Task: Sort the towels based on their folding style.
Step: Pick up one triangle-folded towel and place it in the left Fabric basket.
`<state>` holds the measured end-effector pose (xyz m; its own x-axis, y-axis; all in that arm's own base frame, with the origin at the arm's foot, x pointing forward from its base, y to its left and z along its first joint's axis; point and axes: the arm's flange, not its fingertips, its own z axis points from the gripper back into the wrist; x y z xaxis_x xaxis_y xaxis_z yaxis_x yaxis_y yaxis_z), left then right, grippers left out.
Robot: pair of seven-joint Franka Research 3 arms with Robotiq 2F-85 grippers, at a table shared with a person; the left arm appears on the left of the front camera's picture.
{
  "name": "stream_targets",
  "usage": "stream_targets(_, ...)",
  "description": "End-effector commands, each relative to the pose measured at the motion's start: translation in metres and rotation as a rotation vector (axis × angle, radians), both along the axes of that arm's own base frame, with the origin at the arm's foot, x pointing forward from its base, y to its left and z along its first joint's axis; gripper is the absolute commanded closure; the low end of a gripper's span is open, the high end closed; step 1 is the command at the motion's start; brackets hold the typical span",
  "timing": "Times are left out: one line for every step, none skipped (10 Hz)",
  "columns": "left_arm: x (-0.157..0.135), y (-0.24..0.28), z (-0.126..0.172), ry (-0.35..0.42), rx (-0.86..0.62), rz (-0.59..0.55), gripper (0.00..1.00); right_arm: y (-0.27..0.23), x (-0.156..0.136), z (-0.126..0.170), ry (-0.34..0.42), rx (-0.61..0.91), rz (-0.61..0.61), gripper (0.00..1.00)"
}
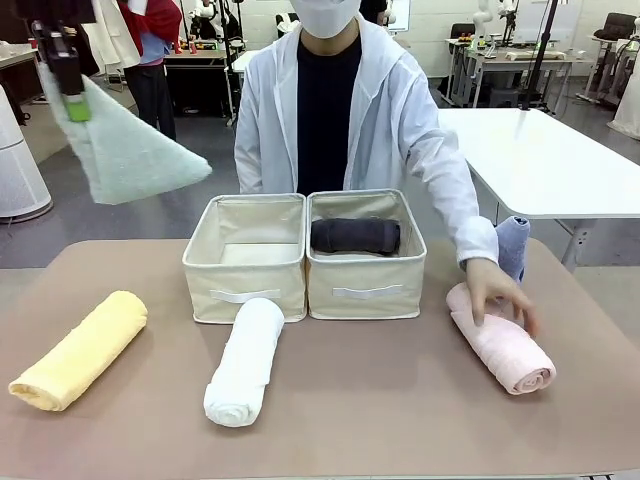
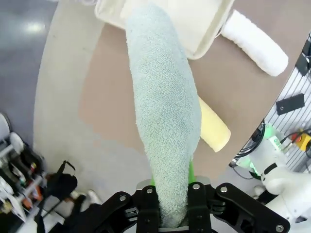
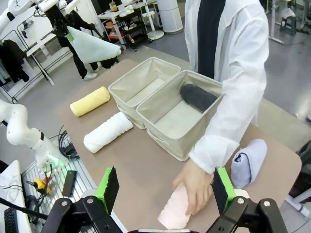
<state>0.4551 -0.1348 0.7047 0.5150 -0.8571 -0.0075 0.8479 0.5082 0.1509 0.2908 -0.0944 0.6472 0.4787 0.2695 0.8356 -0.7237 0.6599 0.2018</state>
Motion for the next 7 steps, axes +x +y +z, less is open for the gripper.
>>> stream_targets(0.013,-0.025,0.003,0.024,0.012,-0.174,0.81,0.001,0.002,-0.002,-0.017,0.021,0.019,0.00)
stream_targets(0.016,-0.048,-0.005,0.020,0.010,-0.248,0.81,0.001,0.002,-0.002,-0.017,0.021,0.019,0.00)
stream_targets(0.021,-0.066,-0.016,0.027,0.003,-0.300,0.81,0.001,0.002,-0.002,-0.017,0.021,0.019,0.00)
stream_targets(0.026,-0.079,-0.026,0.038,-0.003,-0.332,0.81,0.001,0.002,-0.002,-0.017,0.021,0.019,0.00)
stream_targets(0.031,-0.087,-0.033,0.032,-0.024,-0.330,0.81,0.001,0.002,-0.002,-0.017,0.021,0.019,0.00)
stream_targets(0.027,-0.083,-0.040,-0.097,0.074,-0.235,0.81,0.001,0.002,-0.002,-0.017,0.021,0.019,0.00)
stream_targets(0.023,-0.092,-0.039,0.043,0.007,-0.312,0.81,0.001,0.002,-0.002,-0.017,0.021,0.019,0.00)
